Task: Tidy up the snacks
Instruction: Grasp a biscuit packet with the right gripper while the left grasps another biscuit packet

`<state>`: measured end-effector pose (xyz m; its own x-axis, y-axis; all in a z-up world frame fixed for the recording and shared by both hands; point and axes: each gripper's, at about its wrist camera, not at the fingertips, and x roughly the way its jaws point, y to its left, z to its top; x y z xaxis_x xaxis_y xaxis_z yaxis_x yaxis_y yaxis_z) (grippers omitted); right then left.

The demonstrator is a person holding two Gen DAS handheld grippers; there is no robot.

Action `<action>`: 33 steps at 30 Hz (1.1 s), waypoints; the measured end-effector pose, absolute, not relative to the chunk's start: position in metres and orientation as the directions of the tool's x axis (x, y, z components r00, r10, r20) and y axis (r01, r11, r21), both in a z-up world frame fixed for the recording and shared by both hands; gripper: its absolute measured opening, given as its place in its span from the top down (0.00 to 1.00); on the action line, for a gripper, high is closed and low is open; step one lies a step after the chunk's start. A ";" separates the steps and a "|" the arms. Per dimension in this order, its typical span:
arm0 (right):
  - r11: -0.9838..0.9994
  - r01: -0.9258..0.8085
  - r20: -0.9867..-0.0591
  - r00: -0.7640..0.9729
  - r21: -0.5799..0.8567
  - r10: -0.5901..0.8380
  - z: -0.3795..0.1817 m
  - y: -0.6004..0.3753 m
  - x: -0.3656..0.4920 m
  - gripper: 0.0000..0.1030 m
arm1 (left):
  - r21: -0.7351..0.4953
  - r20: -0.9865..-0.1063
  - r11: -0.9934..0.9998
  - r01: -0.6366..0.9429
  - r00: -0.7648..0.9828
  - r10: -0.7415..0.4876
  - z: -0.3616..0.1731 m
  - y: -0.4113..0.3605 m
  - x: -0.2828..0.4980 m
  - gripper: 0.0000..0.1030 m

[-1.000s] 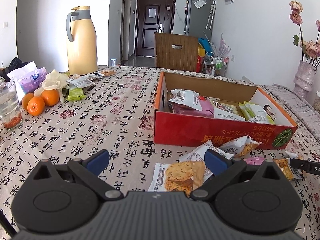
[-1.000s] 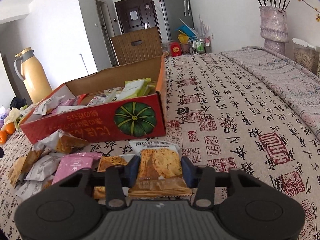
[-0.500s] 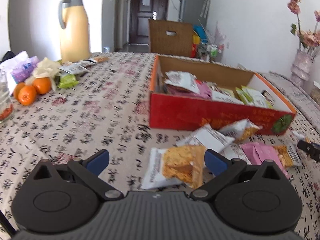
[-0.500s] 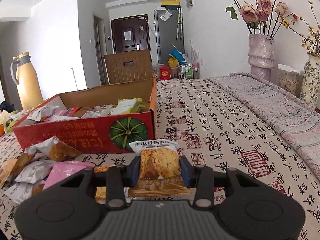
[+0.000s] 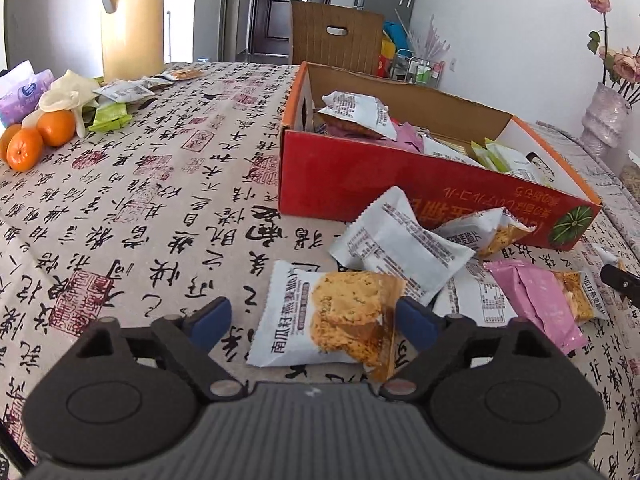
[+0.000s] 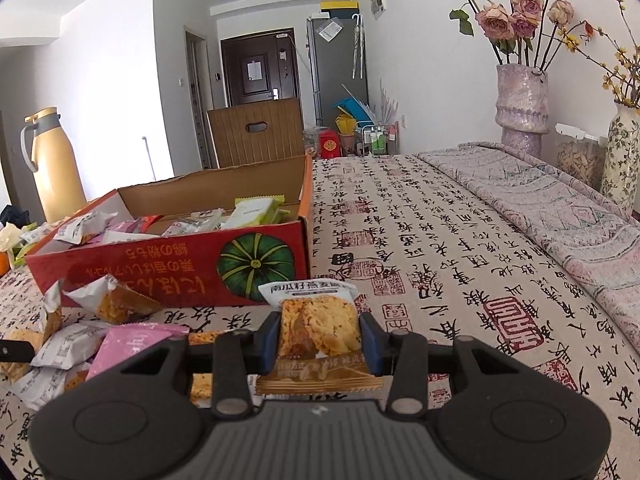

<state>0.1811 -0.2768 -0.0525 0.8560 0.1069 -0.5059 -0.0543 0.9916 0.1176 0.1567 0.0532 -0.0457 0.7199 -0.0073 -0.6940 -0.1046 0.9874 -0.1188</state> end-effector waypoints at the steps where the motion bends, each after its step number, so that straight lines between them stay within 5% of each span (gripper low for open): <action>1: 0.992 -0.055 -0.505 0.856 0.118 0.107 -0.052 -0.277 0.181 0.61 | -0.118 -0.693 0.988 -0.100 0.721 -0.010 -0.045 0.052 0.156 0.19; 16: 0.991 -0.054 -0.504 0.857 0.121 0.108 -0.052 -0.277 0.181 0.61 | -0.059 -0.680 0.997 -0.055 0.733 0.000 -0.044 0.036 0.149 0.47; 33: 0.990 -0.085 -0.462 0.878 0.109 0.126 -0.038 -0.272 0.171 0.61 | -0.054 -0.605 0.998 -0.029 0.796 -0.010 -0.012 0.034 0.137 0.49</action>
